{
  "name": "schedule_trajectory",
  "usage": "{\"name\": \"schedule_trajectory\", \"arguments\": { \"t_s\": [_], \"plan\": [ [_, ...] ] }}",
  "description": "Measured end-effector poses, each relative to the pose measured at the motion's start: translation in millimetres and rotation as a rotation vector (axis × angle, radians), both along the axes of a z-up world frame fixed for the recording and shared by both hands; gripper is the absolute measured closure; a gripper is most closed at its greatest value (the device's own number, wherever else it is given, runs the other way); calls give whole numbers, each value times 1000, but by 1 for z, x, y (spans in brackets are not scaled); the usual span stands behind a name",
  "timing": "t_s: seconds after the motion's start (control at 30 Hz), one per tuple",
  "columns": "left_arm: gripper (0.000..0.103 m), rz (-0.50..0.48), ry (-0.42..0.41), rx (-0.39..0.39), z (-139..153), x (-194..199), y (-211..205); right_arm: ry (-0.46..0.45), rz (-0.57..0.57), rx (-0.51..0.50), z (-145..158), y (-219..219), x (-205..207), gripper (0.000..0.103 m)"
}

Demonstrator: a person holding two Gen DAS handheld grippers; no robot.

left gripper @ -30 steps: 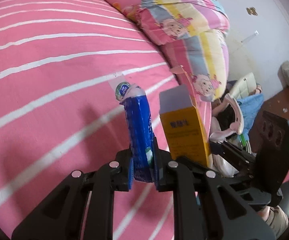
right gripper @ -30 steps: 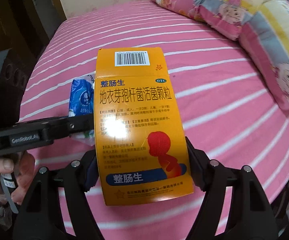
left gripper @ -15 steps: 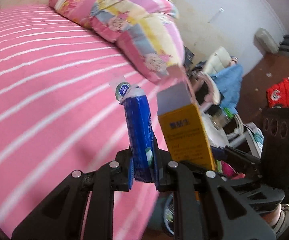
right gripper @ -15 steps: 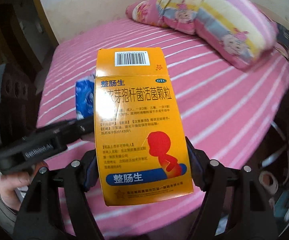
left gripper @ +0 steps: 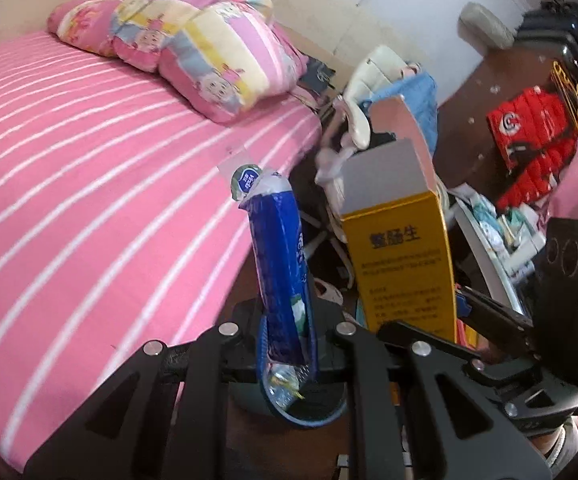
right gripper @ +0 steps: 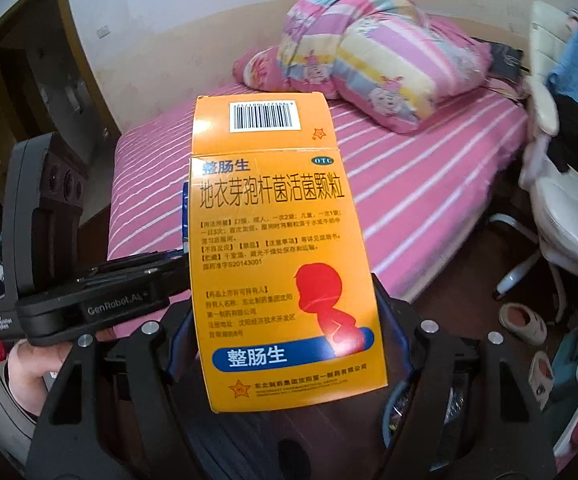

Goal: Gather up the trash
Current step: 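Carry the packet and orange box over the bin and open both tools to drop them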

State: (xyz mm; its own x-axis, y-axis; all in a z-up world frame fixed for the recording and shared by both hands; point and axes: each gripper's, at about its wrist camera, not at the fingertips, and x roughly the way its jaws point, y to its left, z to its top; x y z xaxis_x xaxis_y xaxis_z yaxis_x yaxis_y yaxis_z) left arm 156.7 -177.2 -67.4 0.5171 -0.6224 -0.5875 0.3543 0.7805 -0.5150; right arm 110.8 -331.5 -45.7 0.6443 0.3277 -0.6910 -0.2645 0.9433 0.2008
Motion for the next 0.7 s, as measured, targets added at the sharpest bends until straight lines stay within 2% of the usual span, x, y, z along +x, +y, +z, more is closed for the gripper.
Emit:
{"name": "schedule_trajectory", "arguments": {
  "t_s": [0.13, 0.3, 0.5, 0.7],
  "plan": [
    [89, -34, 41, -10, -15, -16, -33, 16, -44, 5, -12, -35, -23, 29],
    [89, -107, 140, -18, -55, -31, -83, 77, -139, 37, -45, -93, -51, 29],
    [88, -210, 254, 35, -109, -36, -149, 179, -261, 59, -96, -149, -73, 29],
    [88, -292, 324, 83, -159, -30, -201, 268, -350, 72, -140, -184, -78, 32]
  ]
}}
